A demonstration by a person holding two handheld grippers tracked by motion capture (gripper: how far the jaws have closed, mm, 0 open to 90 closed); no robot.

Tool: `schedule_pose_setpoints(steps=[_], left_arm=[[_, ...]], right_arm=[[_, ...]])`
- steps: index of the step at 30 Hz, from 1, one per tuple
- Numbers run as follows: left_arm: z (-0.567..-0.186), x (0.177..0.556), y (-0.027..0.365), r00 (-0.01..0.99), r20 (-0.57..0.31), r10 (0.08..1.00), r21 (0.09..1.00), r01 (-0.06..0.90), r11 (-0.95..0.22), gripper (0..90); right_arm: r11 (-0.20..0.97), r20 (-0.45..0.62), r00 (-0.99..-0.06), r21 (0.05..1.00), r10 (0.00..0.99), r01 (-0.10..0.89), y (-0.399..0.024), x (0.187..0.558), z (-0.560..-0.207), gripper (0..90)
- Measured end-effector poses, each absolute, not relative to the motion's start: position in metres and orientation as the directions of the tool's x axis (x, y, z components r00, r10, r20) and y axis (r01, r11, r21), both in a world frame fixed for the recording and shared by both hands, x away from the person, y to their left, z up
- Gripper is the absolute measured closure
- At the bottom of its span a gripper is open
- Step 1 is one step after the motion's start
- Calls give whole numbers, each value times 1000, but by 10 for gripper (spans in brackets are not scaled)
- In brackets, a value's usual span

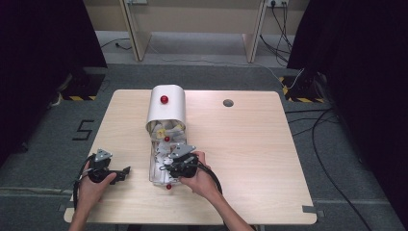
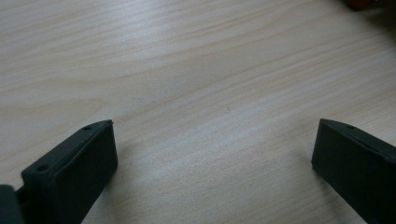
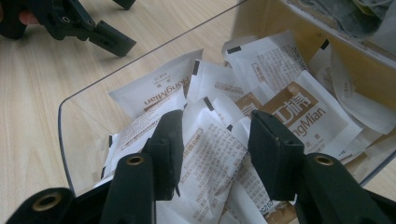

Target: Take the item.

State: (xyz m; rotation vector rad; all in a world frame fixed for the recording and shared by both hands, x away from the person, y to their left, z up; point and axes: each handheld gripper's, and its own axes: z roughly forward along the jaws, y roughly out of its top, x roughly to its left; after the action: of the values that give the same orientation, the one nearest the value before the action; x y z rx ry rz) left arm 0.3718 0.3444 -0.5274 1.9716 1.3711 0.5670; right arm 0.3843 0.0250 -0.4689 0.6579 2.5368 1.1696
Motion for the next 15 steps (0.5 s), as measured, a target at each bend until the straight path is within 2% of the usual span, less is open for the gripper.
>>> schedule_pose_setpoints(steps=[15], left_arm=[[-527,372,344,356,-20,934,726,647,-231,0]], right_arm=[[583,-46,-855,750,517,312,22,382,-470,707]])
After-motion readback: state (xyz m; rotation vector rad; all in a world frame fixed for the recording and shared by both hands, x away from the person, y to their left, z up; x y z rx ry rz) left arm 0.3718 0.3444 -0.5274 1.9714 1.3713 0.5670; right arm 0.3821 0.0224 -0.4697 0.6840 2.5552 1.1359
